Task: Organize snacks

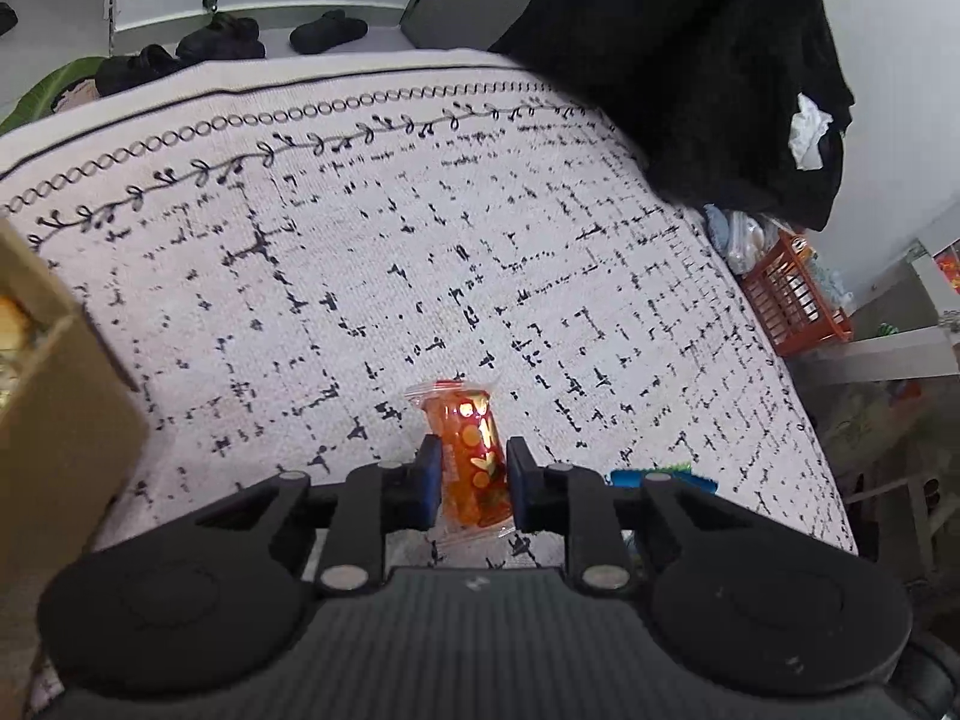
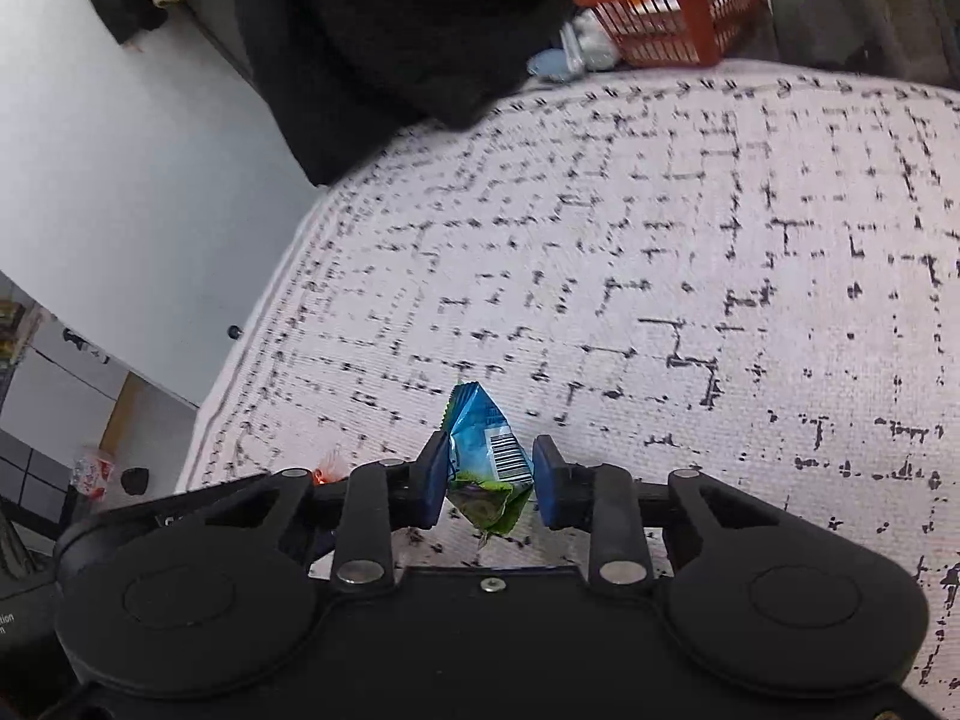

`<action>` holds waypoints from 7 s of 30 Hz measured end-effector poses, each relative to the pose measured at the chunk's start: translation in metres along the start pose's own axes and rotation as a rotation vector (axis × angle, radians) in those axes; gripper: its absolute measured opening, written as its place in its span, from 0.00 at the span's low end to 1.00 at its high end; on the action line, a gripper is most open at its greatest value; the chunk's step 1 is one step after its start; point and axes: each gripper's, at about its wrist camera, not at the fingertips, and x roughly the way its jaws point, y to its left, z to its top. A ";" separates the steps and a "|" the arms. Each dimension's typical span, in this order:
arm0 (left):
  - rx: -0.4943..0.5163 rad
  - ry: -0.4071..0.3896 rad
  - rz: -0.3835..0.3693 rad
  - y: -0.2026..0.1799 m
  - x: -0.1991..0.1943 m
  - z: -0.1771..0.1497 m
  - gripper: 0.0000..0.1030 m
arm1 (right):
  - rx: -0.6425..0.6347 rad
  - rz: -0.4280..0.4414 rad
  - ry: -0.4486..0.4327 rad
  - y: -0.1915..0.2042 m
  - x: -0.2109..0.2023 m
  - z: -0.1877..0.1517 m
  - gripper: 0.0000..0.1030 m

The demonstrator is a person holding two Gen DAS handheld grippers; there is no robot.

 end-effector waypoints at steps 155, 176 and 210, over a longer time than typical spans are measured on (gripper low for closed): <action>0.325 -0.216 -0.004 0.124 -0.357 -0.106 1.00 | -0.291 0.019 -0.174 0.105 -0.281 -0.176 0.97; 0.445 -0.302 -0.030 0.139 -0.423 -0.139 1.00 | -0.354 -0.092 -0.241 0.125 -0.340 -0.224 1.00; 0.533 -0.335 -0.026 0.141 -0.453 -0.165 1.00 | -0.378 -0.094 -0.287 0.130 -0.371 -0.247 1.00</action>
